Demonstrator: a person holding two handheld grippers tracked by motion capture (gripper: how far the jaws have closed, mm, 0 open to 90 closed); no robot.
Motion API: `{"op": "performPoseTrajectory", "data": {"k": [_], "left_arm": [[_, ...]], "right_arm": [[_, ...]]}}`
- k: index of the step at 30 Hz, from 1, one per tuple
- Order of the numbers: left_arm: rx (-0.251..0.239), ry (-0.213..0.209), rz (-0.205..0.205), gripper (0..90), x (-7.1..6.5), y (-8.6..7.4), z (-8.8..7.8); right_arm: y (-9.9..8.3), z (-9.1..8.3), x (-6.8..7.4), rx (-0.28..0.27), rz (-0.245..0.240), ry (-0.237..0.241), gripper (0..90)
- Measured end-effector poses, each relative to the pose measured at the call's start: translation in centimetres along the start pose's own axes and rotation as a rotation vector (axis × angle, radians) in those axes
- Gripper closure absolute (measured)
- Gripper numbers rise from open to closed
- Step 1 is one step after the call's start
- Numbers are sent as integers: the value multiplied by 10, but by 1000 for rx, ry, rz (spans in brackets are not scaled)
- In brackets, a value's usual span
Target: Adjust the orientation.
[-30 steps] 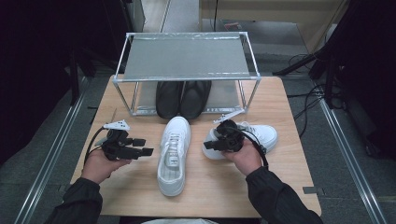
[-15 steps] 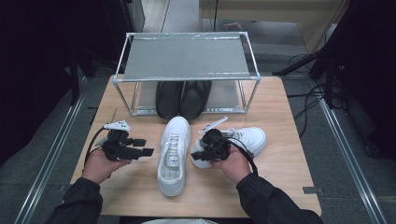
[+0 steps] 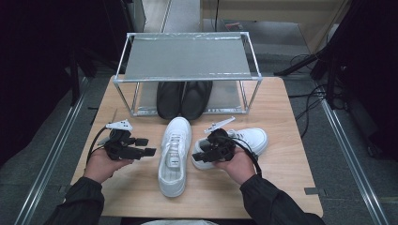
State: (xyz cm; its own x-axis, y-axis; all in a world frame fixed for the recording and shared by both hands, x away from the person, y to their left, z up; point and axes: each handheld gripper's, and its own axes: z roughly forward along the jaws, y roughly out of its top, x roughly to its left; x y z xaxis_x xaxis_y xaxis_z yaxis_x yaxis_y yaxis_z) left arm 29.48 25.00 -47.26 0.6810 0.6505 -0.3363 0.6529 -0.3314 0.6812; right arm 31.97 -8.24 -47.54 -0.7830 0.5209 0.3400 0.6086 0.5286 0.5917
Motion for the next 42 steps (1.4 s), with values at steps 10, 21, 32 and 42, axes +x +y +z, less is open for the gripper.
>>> {"op": "performPoseTrajectory", "data": {"k": [10, 21, 32, 42], "left_arm": [[1, -25, 19, 359, 1, 8, 9], [-1, -36, 26, 356, 4, 18, 16], [-10, -40, 31, 356, 6, 26, 21], [-12, -35, 55, 364, 6, 30, 24]], "right_arm": [[-7, -30, 1, -50, -5, -40, 522], [-23, -64, -8, -143, 25, -45, 496], [-43, -85, -24, -147, 83, -135, 477], [-64, -106, -49, -171, 164, -230, 480]]}}
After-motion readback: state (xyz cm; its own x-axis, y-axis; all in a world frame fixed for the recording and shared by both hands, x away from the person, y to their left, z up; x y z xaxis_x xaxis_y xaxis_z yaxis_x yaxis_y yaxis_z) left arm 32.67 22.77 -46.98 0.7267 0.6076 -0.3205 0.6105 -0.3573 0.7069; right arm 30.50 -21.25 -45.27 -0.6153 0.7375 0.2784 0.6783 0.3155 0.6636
